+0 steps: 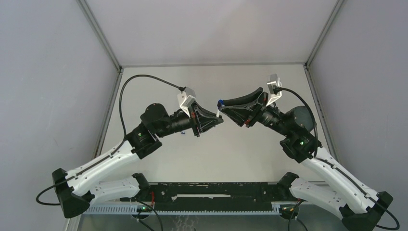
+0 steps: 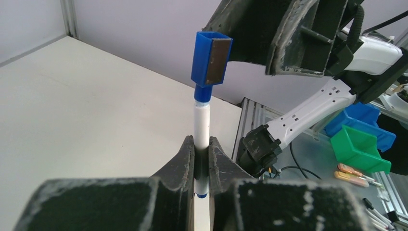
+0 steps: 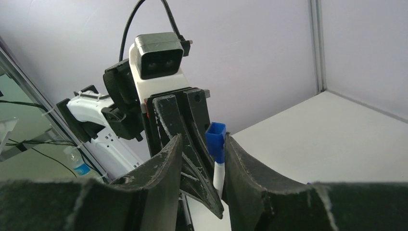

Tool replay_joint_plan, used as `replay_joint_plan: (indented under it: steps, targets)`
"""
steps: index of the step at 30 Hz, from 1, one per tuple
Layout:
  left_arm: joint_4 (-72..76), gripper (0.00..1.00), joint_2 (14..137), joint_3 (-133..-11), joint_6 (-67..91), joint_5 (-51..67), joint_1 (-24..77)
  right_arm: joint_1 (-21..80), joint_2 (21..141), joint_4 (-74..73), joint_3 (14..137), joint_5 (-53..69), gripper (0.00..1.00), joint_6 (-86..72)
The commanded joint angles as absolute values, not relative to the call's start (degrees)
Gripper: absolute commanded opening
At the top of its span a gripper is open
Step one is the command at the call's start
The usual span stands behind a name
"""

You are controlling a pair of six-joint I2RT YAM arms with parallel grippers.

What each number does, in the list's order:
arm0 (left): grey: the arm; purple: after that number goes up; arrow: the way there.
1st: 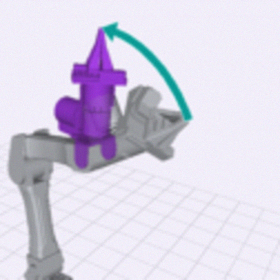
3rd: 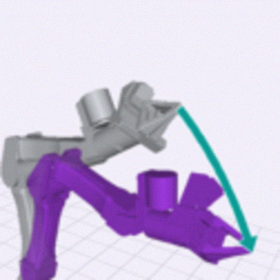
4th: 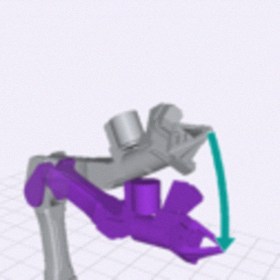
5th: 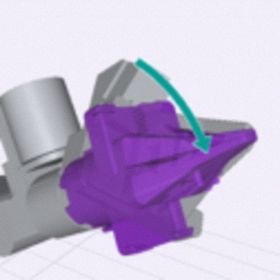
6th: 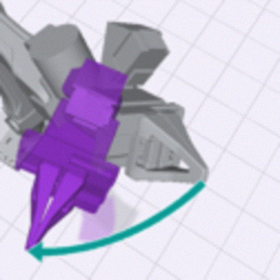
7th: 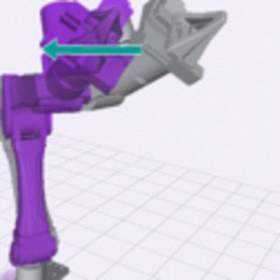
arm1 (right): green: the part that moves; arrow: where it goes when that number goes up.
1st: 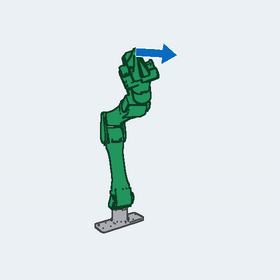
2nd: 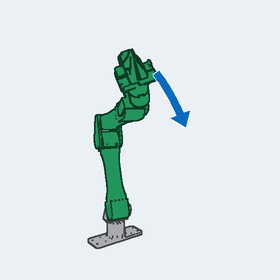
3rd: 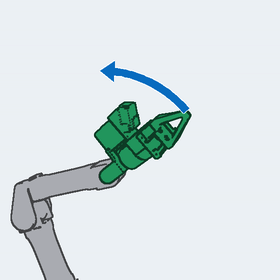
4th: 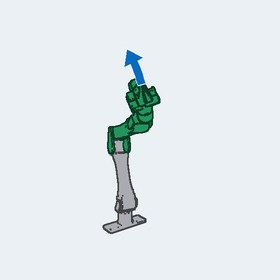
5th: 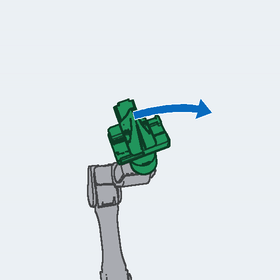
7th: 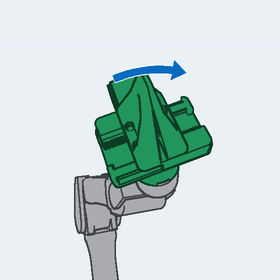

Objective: Insert the pens into the pen caps
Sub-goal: Insert the pen cap onto the pen, then press the pen cap onto the pen.

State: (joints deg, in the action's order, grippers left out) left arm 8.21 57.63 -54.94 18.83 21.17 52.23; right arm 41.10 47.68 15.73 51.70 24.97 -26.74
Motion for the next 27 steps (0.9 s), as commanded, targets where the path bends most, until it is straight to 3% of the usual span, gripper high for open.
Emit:
replay_joint_plan:
  steps: [1, 13, 21, 27]
  targets:
    - [9.8, 0.0, 55.9, -57.6, 16.9, 19.7, 52.1, 40.8, 46.7, 13.5, 55.0, 24.2, 0.45, -22.7]
    - [9.8, 0.0, 55.6, -57.2, 16.5, 22.1, 52.0, 39.5, 51.0, 11.6, 60.2, 21.4, 0.6, -21.9]
    - [9.9, 0.0, 55.1, -56.5, 16.5, 21.7, 52.0, 39.4, 53.1, 12.2, 61.0, 22.8, 0.59, -24.5]
    - [9.8, 0.0, 55.2, -56.5, 16.6, 21.5, 52.0, 39.7, 53.4, 12.5, 61.0, 24.2, 0.49, -25.3]
